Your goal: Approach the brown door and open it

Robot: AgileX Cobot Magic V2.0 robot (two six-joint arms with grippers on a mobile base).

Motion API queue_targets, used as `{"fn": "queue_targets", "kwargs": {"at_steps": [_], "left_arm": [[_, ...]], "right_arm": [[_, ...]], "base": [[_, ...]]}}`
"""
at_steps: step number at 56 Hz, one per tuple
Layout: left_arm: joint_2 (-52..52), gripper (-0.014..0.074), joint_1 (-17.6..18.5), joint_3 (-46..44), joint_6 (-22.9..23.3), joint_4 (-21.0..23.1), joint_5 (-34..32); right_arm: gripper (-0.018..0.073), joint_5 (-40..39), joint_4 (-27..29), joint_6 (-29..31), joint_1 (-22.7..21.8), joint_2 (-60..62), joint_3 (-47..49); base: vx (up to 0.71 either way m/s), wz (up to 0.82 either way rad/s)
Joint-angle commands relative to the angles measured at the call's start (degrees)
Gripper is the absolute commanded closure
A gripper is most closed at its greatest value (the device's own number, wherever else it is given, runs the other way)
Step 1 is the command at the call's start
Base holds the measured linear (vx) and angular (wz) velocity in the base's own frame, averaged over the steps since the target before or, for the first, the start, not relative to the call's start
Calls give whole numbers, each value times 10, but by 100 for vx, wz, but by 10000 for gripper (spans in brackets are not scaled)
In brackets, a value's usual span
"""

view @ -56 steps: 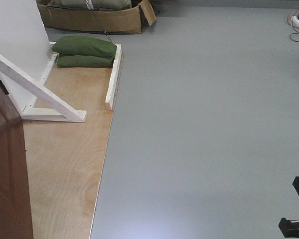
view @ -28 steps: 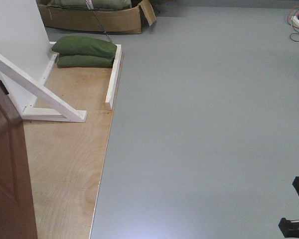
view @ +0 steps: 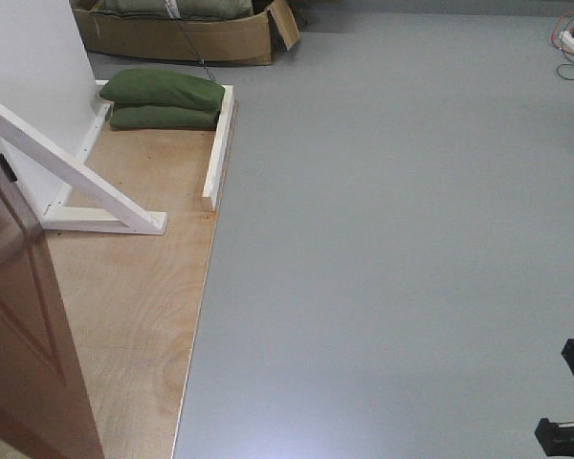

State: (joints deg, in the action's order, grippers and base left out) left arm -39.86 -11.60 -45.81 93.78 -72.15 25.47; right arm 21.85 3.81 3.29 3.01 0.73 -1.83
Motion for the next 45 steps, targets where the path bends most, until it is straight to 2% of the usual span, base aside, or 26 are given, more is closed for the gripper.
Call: {"fn": "queue_targets", "kwargs": {"at_steps": [1,6,16,37,38,39,45], "left_arm": [[-10,450,7,-17,9,5,-141],[-10,450,16,-17,21,4,-190],[-23,450,60,-17,20,3,-267],[-77,450,110,-17,18,-4,-293],[-80,450,112,-17,18,-8,-295],[-96,450,129,-21,14,-34,-304],[-116,450,149,-43,14,-63,-305]], "right_arm": [[559,-47,-2,4,1,3,-2],[559,-47,-2,4,1,3,-2],[559,-47,-2,4,1,3,-2],[559,-47,-2,4,1,3,-2],[559,-47,-2,4,1,3,-2],[559,-47,-2,4,1,3,-2],[559,-47,-2,4,1,3,-2]], "base": [[0,0],[0,0],[0,0],[0,0],[0,0],[0,0],[0,0]]}}
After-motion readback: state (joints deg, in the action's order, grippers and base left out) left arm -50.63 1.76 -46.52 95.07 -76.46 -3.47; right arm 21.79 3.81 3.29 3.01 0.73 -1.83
